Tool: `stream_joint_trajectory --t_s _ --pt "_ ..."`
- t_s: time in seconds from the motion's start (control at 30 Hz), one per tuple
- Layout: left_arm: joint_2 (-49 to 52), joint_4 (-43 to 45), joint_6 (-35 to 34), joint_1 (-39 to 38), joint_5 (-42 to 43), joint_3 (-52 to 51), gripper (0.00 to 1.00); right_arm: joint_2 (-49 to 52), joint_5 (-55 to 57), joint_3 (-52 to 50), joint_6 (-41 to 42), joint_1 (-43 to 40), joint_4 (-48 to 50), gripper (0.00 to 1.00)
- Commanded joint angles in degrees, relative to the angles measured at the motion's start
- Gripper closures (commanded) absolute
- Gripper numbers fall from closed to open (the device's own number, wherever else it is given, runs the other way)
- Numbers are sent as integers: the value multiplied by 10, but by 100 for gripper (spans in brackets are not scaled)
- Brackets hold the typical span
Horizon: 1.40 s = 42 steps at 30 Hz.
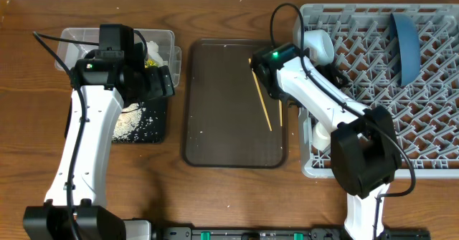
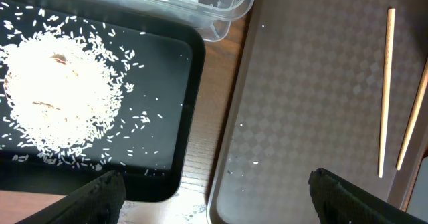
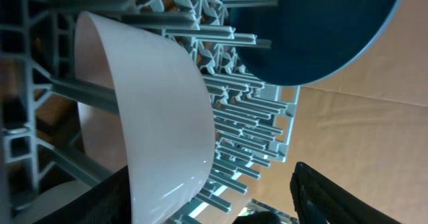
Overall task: Sort waste into correct bins and load items into the dishwasher rack
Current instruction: 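Lower the right gripper onto the left chopstick and grasp it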
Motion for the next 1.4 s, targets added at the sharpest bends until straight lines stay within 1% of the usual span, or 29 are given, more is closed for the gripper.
stream_joint_trajectory --t_s 0.0,0.1,0.2,0.37,0.57,0.73,0.83,0.97,1.1,1.37 --pt "-4 0 -3 2 3 10 9 -36 -4 34 -15 5 0 28" --pt "-4 0 -3 2 3 10 9 -59 -9 56 -32 -1 4 25" --pt "-4 0 -3 2 3 10 10 -80 -43 73 -66 -13 20 23" --pt "-4 0 -3 2 3 10 10 -106 -157 92 -97 -35 60 22" --pt "-4 0 -3 2 3 10 10 -115 -259 92 -98 -57 80 22" --pt "-4 0 -3 2 3 10 10 -115 -415 92 -99 -59 112 20" --pt "-4 0 -3 2 3 10 10 -115 -478 90 -98 -52 153 23" --pt "-4 0 -3 2 3 10 9 -114 -493 82 -98 -32 209 27" --pt "-4 0 -3 2 3 10 10 -107 -493 76 -98 -13 239 31" --pt "-4 0 -3 2 3 10 9 -70 -493 75 -98 4 242 36"
